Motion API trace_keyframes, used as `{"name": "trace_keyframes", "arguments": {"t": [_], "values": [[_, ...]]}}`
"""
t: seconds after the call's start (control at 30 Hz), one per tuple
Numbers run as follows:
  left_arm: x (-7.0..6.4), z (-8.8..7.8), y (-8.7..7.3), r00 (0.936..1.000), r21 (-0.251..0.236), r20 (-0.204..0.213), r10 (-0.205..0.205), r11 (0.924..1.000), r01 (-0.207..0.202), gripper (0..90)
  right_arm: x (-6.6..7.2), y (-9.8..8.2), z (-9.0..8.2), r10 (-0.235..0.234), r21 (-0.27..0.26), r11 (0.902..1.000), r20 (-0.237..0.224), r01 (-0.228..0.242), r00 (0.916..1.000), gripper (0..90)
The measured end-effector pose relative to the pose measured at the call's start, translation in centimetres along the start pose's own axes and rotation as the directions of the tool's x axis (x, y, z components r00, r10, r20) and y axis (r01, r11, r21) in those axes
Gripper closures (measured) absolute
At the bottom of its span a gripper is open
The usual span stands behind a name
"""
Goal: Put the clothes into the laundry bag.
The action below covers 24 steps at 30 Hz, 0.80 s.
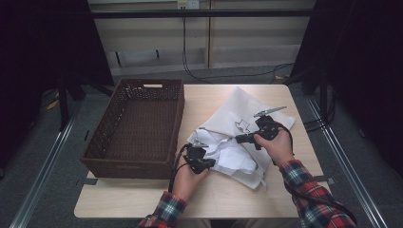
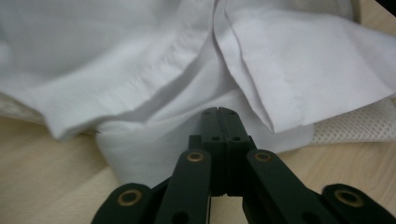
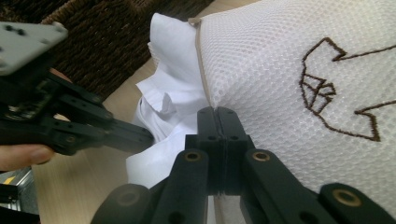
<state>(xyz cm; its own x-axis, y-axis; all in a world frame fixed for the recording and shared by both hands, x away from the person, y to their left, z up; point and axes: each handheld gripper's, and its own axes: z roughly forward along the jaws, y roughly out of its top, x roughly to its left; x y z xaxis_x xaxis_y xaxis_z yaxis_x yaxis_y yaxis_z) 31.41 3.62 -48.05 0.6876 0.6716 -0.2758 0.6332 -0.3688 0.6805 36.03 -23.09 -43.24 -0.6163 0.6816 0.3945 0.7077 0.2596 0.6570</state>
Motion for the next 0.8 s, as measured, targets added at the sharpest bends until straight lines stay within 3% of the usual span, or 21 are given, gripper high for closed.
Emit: {"name": "trace_keyframes", "arguments": {"t": [0.1,0.13,0.2,0.23,0.27,0.3,0.33,0.5,0.6,0.67,0.73,0.77,0.8], "values": [[0.2,-1.1,0.8,0.9992,-0.027,-0.027,0.031,0.9991,-0.032,76.0,-0.2,0.0,-0.3,0.002,-0.005,1.0000,0.008,-0.002,1.0000,90.0],[0.2,-1.1,0.9,0.9991,-0.049,-0.032,0.028,0.9984,-0.029,66.9,-0.3,0.0,-0.3,0.001,-0.007,1.0000,0.004,-0.001,1.0000,90.0],[0.5,-0.8,1.1,0.9955,-0.061,-0.055,0.078,0.9948,-0.081,51.1,-0.3,0.0,-0.3,0.004,-0.006,1.0000,0.005,-0.004,1.0000,90.0],[0.6,-0.5,1.1,0.9944,-0.044,-0.070,0.080,0.9956,-0.083,49.3,-0.2,0.0,-0.3,0.008,-0.007,0.9999,0.006,-0.008,1.0000,90.0],[0.9,-0.1,1.0,0.9929,-0.008,-0.054,0.106,0.9943,-0.106,47.7,-0.2,0.0,-0.2,0.009,-0.005,0.9999,0.003,-0.009,1.0000,90.0],[1.1,0.4,0.9,0.9947,-0.009,-0.034,0.097,0.9952,-0.097,48.0,-0.3,0.0,-0.1,0.008,-0.002,1.0000,0.000,-0.008,1.0000,90.0],[1.2,0.9,0.6,0.9920,0.012,-0.045,0.118,0.9929,-0.118,48.4,-0.2,0.0,-0.1,0.012,-0.001,0.9999,0.001,-0.012,0.9999,90.0],[1.5,2.1,0.3,0.9890,0.020,-0.045,0.141,0.9899,-0.140,51.6,-0.2,-0.1,0.3,0.010,0.007,0.9999,-0.013,-0.010,0.9999,90.0],[1.5,2.2,0.3,0.9862,0.020,-0.057,0.156,0.9877,-0.155,61.8,-0.2,-0.2,0.4,0.013,0.007,0.9999,-0.012,-0.013,0.9998,90.0],[1.1,2.4,0.4,0.9812,0.036,-0.056,0.185,0.9824,-0.183,73.8,-0.1,-0.2,0.5,0.012,0.008,0.9999,-0.016,-0.012,0.9998,90.0],[0.8,2.6,0.6,0.9818,0.047,-0.042,0.185,0.9820,-0.183,83.0,-0.1,-0.3,0.7,0.013,0.013,0.9998,-0.015,-0.013,0.9998,90.0],[0.7,2.7,0.6,0.9872,0.037,-0.026,0.158,0.9870,-0.157,84.4,0.0,-0.3,0.7,0.013,0.014,0.9998,-0.014,-0.013,0.9998,90.0],[0.7,2.7,0.6,0.9875,0.045,-0.026,0.155,0.9871,-0.154,85.4,0.0,-0.3,0.8,0.011,0.018,0.9998,-0.008,-0.010,0.9999,90.0]]}}
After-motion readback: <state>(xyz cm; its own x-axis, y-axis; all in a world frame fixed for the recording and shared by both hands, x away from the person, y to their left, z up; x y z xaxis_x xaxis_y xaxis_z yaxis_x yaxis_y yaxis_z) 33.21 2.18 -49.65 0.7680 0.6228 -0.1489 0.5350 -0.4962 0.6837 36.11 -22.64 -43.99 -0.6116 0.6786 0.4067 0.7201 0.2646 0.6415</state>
